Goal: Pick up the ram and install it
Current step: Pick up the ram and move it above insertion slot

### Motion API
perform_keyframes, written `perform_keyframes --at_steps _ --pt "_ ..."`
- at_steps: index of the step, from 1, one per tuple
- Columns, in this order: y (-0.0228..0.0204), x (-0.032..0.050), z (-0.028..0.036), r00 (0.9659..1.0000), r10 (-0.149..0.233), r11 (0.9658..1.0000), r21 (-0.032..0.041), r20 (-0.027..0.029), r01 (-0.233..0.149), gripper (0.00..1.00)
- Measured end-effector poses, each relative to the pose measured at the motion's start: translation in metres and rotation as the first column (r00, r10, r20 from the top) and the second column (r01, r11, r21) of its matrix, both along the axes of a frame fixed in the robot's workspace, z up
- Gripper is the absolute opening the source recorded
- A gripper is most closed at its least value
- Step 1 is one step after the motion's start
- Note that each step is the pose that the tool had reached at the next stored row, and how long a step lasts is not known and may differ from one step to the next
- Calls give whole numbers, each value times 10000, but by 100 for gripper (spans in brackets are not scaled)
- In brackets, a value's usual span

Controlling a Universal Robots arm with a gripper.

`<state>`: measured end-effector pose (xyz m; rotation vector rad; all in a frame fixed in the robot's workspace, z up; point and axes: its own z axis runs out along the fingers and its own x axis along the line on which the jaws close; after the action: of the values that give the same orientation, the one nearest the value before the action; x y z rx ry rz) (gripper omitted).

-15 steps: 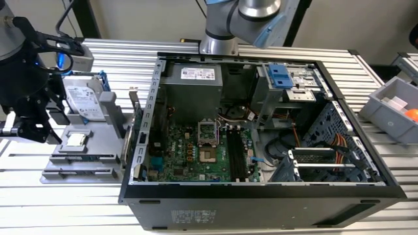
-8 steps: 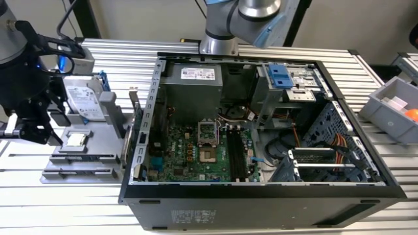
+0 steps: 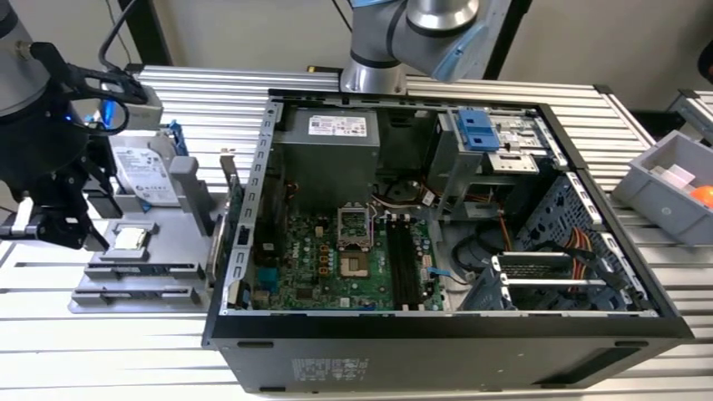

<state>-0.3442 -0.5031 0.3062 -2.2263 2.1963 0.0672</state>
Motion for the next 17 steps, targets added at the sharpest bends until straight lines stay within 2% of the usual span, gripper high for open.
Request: perform_keyframes --at_steps 17 --pt "0 0 -108 10000 -14 10000 -10 0 14 100"
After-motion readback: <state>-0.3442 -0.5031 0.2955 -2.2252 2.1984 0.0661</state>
